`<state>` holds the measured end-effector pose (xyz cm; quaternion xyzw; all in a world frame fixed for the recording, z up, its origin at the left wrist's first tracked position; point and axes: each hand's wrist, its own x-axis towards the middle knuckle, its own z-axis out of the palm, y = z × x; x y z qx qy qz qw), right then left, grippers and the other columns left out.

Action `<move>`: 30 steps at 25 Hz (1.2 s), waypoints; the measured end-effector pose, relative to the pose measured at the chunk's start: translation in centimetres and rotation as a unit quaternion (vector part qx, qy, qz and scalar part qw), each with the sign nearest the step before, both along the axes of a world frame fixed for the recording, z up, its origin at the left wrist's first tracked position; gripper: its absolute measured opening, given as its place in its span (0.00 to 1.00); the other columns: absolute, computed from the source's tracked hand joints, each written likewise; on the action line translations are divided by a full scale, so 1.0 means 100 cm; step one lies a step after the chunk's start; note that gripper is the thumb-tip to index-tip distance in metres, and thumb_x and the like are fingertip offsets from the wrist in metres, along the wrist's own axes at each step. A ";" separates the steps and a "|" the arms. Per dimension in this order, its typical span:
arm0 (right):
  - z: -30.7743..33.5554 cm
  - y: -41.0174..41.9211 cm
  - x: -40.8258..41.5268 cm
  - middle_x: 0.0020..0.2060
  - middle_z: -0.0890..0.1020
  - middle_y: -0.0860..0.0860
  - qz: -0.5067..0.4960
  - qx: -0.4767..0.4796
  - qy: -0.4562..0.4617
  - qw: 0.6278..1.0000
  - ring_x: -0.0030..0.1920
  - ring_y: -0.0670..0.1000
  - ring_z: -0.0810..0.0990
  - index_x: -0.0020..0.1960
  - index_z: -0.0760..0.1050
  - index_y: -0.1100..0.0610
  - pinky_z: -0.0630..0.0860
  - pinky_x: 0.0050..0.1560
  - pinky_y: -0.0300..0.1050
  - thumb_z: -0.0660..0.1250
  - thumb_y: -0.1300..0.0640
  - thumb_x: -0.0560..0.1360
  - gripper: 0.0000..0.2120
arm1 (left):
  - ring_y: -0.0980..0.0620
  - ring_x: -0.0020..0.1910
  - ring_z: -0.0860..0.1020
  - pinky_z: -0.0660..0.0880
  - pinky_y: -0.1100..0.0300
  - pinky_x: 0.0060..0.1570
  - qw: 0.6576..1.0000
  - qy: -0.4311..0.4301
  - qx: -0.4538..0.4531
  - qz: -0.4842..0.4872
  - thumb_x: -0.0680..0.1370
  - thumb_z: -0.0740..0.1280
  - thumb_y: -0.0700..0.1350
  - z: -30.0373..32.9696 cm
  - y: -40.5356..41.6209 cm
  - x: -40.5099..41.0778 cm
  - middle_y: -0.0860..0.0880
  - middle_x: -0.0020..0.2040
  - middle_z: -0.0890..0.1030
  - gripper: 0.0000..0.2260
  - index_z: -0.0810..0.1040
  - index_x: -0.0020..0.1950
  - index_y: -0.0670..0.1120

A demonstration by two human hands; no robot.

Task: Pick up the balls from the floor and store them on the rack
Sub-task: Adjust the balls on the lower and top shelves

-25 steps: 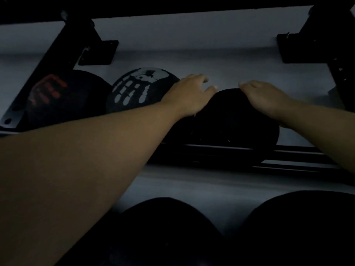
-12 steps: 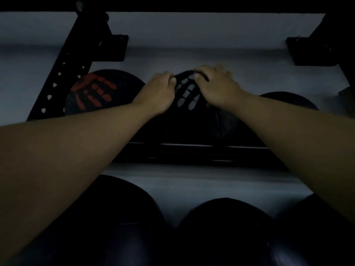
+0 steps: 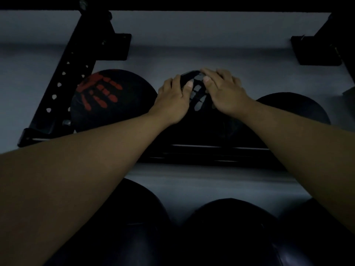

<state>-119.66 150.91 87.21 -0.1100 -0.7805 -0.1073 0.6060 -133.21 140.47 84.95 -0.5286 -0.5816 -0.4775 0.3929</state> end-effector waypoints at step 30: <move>-0.009 -0.135 -0.199 0.85 0.47 0.56 0.007 -0.009 -0.028 1.000 0.84 0.60 0.42 0.83 0.47 0.37 0.42 0.81 0.63 0.46 0.34 0.83 0.29 | 0.37 0.86 0.44 0.44 0.37 0.82 0.997 0.015 -0.016 0.071 0.87 0.45 0.61 -0.008 -0.143 -0.183 0.48 0.89 0.44 0.29 0.44 0.88 0.56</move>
